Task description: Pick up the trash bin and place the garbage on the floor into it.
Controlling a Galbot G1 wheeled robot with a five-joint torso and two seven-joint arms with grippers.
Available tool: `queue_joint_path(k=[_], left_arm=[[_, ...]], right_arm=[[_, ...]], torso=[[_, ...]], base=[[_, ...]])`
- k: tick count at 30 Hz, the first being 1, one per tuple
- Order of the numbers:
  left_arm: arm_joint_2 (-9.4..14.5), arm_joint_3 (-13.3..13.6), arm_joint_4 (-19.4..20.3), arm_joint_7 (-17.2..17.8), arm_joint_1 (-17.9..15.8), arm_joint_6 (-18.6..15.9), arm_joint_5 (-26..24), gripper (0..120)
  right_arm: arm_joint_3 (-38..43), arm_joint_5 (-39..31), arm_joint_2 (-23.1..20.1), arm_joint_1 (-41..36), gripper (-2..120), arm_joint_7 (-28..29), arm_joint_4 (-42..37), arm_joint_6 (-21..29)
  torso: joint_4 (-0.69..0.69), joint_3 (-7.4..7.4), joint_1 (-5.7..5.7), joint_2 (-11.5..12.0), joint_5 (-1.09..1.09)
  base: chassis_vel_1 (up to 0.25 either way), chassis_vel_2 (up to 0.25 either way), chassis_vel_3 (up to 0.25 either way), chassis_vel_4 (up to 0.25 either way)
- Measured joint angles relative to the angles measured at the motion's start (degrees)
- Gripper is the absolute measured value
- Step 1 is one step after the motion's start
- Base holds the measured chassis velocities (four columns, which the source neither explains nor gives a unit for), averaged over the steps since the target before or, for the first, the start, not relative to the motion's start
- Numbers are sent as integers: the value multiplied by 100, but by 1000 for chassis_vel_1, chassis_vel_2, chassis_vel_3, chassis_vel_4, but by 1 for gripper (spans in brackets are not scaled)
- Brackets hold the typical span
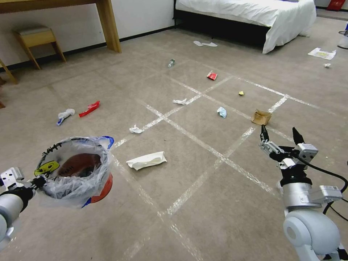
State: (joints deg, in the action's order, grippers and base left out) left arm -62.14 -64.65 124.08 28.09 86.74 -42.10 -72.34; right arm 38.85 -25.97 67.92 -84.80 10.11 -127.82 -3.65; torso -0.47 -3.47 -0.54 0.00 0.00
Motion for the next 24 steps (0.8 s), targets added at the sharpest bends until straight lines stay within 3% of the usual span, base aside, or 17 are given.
queue_joint_path(k=[24], left_arm=[[-1,-6,-13,-2,15,-4,26,0]], right_arm=[[-38,30,9,8,100,11,3,-4]], torso=[[0,0,0,0,1]], base=[[-124,123,117,-126]])
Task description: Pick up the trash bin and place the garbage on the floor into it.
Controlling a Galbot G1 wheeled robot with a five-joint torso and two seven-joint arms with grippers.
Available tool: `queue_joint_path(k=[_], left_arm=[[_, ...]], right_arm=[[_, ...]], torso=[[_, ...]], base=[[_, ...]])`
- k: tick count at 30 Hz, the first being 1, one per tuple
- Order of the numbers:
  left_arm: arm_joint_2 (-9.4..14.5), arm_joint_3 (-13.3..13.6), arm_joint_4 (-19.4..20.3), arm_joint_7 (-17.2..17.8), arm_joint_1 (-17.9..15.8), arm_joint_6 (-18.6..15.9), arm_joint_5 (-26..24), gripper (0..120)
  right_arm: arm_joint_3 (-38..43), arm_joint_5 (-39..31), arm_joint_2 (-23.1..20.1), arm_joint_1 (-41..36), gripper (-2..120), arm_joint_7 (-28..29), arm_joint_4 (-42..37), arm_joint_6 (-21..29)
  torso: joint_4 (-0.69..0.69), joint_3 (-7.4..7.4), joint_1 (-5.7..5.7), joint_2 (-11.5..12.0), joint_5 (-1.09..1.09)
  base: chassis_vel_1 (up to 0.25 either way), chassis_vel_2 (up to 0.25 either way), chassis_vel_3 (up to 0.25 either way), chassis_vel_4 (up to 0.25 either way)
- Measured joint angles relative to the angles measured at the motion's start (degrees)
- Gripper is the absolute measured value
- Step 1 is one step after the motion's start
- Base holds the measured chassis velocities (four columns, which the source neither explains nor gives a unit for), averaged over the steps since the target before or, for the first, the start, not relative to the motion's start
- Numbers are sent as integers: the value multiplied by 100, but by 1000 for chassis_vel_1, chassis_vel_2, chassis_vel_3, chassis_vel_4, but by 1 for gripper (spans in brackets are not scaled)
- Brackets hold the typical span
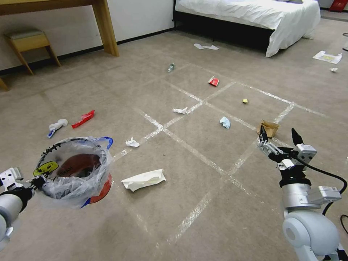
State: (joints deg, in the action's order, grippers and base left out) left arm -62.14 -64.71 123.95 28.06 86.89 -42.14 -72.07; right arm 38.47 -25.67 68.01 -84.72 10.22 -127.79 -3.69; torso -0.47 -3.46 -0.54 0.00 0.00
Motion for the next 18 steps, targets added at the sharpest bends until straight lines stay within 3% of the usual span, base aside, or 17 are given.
queue_joint_path(k=[8,18], left_arm=[[-3,22,-40,1,-27,0,13,0],[-3,64,-137,1,-91,0,35,0]], right_arm=[[-56,-28,2,79,100,11,46,-14],[-99,-30,-10,116,100,11,162,-97]], torso=[[0,-1,0,0,1],[0,0,1,0,0]], base=[[-79,97,79,-84],[0,0,0,0]])
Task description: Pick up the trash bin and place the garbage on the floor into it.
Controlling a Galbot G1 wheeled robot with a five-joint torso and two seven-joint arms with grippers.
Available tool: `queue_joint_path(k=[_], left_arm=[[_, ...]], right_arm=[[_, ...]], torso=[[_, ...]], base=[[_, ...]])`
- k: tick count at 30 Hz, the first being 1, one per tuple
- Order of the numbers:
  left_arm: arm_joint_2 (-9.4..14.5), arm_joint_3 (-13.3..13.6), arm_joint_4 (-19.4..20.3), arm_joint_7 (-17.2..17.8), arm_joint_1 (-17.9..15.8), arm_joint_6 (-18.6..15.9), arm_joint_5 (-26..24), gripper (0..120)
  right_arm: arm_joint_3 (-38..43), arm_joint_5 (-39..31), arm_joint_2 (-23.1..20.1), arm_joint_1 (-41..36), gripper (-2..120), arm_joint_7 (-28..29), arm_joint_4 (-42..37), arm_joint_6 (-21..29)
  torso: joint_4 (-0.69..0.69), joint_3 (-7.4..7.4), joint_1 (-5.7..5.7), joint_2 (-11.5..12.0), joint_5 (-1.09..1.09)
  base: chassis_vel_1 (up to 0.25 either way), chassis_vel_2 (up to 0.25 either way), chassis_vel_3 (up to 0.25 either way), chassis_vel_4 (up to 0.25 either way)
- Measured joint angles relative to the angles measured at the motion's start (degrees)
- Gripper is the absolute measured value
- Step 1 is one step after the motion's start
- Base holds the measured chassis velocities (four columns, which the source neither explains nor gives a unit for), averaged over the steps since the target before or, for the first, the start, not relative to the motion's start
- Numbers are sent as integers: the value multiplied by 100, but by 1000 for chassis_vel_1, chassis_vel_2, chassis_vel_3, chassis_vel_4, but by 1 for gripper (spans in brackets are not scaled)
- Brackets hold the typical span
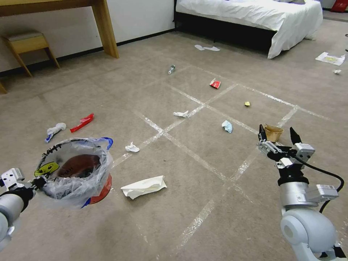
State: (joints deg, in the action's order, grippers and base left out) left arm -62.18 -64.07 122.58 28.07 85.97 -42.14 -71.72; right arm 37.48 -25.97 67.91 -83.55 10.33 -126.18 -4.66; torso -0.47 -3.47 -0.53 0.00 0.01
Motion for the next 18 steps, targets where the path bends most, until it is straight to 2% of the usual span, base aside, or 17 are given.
queue_joint_path(k=[9,18], left_arm=[[-36,90,-44,-1,-72,0,44,0],[-19,5,-42,-2,-36,0,52,0]], right_arm=[[-1,-20,-81,-5,100,-2,8,-7],[-14,-25,-97,24,100,-52,13,-2]], torso=[[-1,0,0,0,0],[-1,0,0,0,-1]], base=[[0,0,0,0],[0,0,0,0]])
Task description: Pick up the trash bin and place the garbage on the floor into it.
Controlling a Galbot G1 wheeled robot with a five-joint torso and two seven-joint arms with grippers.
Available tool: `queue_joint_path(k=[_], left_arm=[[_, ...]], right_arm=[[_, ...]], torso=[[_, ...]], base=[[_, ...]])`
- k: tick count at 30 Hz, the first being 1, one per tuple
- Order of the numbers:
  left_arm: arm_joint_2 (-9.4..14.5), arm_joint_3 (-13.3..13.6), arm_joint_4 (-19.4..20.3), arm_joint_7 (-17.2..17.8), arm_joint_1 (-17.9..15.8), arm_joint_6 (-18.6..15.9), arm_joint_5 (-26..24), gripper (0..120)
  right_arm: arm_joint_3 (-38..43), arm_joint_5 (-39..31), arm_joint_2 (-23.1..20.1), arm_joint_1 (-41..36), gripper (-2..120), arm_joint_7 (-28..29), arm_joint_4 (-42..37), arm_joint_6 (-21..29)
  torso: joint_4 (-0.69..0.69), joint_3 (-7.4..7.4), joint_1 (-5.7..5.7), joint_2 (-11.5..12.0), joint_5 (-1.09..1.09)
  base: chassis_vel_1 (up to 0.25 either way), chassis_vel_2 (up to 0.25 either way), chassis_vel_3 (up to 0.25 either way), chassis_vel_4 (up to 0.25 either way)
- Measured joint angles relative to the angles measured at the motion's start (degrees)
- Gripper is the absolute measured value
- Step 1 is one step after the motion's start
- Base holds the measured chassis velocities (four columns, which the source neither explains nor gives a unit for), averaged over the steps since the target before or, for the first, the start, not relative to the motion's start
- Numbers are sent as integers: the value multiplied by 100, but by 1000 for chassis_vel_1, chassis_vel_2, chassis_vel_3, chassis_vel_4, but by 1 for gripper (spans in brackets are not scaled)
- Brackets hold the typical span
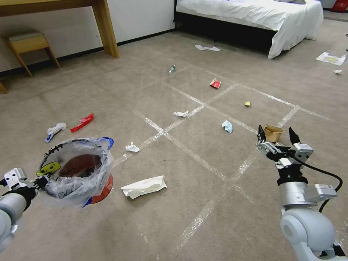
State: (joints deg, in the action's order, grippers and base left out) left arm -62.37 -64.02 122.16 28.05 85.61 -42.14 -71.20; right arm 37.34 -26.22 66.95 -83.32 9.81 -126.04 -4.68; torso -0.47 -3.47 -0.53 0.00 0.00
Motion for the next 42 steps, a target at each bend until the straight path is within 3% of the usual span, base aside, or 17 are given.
queue_joint_path(k=[22,30,32,35,38,40,41,42], left_arm=[[-143,-126,-127,-52,99,32,146,0],[-148,-51,-218,-57,9,44,182,0],[-132,64,-266,-57,-61,44,193,0],[-88,272,-320,-58,-170,30,205,0],[-91,272,-307,-57,-153,28,206,0],[-142,244,-227,-55,-79,25,255,0],[-200,219,-165,-57,-33,23,305,0],[-200,219,-165,-57,-33,23,305,0]], right_arm=[[-354,-32,-87,404,100,-20,284,29],[-728,-65,-344,778,100,-11,551,56],[-939,-67,-589,921,100,16,634,190],[-2058,-313,-1436,1672,100,-87,968,335],[-2375,-349,-1575,1893,100,-136,1065,322],[-3934,-430,-2074,2983,100,-252,1453,274],[-4873,-478,-2179,3696,100,-273,1679,278],[-4873,-478,-2179,3696,100,-273,1679,278]], torso=[[0,0,-1,0,1],[0,0,-2,0,0],[1,0,-1,0,1],[-4,-1,-2,0,2],[-3,-1,-2,0,-2],[0,-1,-2,0,5],[0,-2,-2,1,-1],[0,-2,-2,1,-1]], base=[[-18,11,12,-11],[0,0,0,0],[0,0,0,0],[0,0,0,0],[0,0,0,0],[0,0,0,0],[0,0,0,0],[0,0,0,0]])
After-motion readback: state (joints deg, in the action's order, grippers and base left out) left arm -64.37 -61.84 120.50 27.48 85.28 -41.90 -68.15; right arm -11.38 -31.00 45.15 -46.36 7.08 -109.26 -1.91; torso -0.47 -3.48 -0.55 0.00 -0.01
